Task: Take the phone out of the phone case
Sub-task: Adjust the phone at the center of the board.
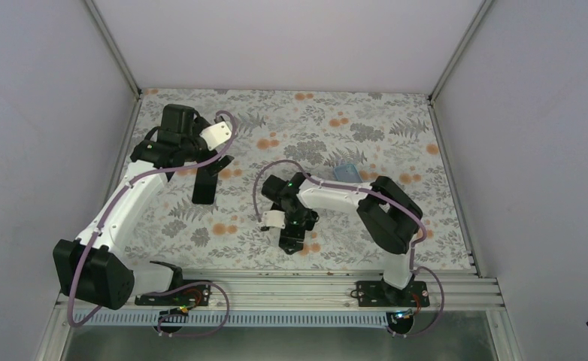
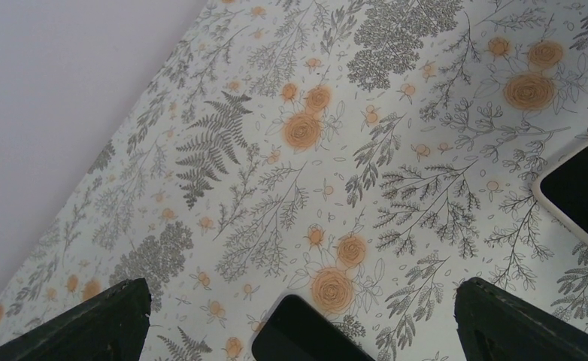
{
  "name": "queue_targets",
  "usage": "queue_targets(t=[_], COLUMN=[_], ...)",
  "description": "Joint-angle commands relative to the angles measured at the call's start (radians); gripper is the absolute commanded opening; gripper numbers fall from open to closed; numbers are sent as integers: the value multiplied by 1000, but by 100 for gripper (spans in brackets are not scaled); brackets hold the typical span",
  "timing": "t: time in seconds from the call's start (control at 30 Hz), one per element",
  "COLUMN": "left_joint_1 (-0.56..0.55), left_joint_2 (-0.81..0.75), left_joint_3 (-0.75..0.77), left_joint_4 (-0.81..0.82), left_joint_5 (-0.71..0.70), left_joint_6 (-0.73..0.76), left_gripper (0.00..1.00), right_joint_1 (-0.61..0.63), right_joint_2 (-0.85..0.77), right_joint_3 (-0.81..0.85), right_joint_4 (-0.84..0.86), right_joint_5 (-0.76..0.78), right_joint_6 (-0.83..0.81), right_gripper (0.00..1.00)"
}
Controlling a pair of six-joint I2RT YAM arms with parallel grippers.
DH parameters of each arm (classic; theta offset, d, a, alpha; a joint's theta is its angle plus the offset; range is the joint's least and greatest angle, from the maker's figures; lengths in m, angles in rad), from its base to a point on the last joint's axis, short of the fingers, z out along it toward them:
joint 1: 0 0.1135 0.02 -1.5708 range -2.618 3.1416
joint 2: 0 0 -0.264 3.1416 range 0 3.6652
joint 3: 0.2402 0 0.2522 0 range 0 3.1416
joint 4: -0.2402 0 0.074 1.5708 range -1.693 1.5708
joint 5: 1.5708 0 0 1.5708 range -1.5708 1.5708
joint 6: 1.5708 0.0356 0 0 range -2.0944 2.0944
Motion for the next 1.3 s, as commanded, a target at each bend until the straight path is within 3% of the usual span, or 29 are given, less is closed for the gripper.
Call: queue_targets(t=[0.0,0.13,0.27,0.33,0.5,0.67,0.97,1.27], left_joint_1=[5,6,6,6,5,6,8,13], left_joint_2=[-26,-27,-41,-50,-55,-66,-109,-117], left_joint_3=[-9,-11,-28,-39,-45,-64,-129,-165], left_joint_4=[34,35,41,51,78,101,129,145], left_joint_5=[27,41,51,52,66,14,-16,-14], left_joint_6=[-11,-18,-19,-22,-54,-75,-85,-88], left_gripper=[100,100,100,100,100,100,100,100], right_joint_1=[-32,-66,-66,-67,-110,-194,-284,-328], right_joint_2=[-38,-90,-196,-235,-285,-201,-41,56], right_joint_3=[-43,-34,-18,-21,-69,-24,111,171], right_joint_4=[12,6,-39,-39,76,148,54,4], right_joint_5=[111,87,9,49,140,150,0,-37], right_joint_6=[22,2,-79,-107,-199,-253,-306,-333], right_gripper=[83,84,92,99,100,100,100,100])
